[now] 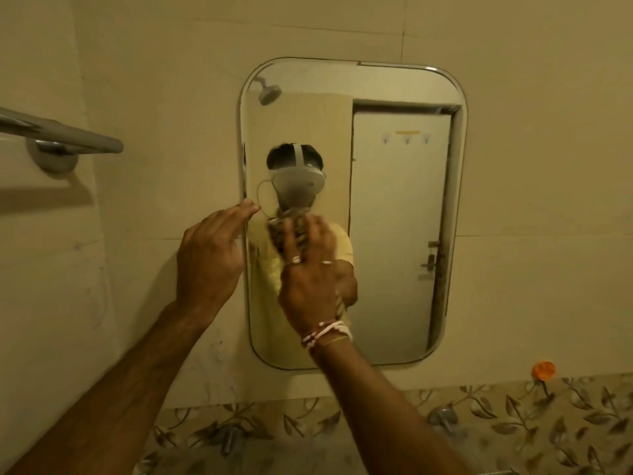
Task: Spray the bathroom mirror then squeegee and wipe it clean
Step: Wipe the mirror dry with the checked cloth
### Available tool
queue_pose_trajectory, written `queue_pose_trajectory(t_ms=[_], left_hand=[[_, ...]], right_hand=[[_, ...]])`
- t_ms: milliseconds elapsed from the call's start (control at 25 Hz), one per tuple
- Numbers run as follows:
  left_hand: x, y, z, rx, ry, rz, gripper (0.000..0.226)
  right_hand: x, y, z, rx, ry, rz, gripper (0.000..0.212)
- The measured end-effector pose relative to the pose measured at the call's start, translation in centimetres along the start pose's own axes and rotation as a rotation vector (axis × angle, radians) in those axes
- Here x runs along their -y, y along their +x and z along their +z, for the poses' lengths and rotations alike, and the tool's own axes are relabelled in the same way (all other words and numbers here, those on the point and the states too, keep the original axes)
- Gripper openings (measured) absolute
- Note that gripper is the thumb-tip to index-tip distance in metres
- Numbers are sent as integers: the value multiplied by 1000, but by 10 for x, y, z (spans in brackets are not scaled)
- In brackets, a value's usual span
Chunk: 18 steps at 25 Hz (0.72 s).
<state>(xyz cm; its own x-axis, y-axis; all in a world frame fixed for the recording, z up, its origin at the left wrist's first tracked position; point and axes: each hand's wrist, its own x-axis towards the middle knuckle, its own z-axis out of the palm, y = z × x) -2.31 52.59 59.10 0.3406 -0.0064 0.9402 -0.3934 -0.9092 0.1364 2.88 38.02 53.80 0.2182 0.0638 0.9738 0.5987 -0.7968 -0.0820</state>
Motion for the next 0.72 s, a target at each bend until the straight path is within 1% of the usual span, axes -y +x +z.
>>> queue_pose_trajectory(t_ms=[80,120,240,320,400,480,520,600,680,720], left_hand=[[5,2,-6,37,4,17,52],[6,3,-9,49,18,25,52],[4,8,-13,53,63,0,55],[-2,8,-11,20,84,-17,51],[-6,5,-6,-22,98,-7,45],[-6,0,2,-44,160,28,44],[-6,-4,8,-51,192,45,46],[-3,-12,17,-58,206,49,49],[-2,-19,23,-50,198,47,50],[-1,-23,24,-45,198,46,51]], right_hand=[[31,-14,21,87,-16,-133,67],[39,-19,28,94,-39,-159,66],[36,-20,29,89,-78,-175,66],[19,-19,17,72,-79,-150,65],[-12,-19,-1,3,-95,-52,62],[-54,-23,-23,-89,-119,81,63],[-77,-27,-35,-137,-132,157,66],[-114,-32,-57,-252,-121,364,61],[-132,-35,-68,-342,-72,560,57],[-131,-35,-67,-355,-60,592,57]])
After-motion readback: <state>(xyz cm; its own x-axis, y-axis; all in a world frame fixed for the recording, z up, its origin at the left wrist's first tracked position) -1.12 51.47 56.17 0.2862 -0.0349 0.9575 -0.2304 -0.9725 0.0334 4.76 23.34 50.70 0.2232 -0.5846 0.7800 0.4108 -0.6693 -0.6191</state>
